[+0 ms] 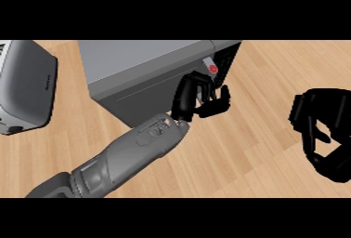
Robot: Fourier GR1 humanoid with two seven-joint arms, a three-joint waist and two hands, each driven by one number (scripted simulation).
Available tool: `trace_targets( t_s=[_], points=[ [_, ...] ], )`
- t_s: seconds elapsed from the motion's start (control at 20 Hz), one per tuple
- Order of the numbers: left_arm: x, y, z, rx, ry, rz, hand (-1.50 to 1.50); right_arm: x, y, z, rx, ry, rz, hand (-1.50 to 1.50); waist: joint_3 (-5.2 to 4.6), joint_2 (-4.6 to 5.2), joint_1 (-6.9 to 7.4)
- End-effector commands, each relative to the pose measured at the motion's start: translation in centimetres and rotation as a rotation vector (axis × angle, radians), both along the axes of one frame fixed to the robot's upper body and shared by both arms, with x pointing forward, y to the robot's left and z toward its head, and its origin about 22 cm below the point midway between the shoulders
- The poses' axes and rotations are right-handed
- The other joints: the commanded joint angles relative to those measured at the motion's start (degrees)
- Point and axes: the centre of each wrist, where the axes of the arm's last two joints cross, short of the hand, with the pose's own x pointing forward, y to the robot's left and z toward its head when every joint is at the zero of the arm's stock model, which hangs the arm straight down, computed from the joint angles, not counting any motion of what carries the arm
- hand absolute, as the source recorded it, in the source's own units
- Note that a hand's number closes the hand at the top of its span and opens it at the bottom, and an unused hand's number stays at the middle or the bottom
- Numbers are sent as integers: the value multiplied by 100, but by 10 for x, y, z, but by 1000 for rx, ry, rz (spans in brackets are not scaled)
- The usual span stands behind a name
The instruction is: Pick up the milk, place it into the microwave and close the microwave
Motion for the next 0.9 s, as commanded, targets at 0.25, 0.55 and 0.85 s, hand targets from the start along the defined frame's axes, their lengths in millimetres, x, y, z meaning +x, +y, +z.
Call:
trace_targets(
  t_s=[0.25,0.55,0.85],
  points=[
    [14,-2,31,-376,282,69,150,-21,18,-29,-82,128,170,150,-117,190,360],
    [17,13,13,-483,368,40,150,-38,25,-39,-50,163,164,150,-96,126,545],
    [19,30,-6,-523,409,-16,150,-57,36,-46,-19,180,169,150,-95,91,702]
  ],
)
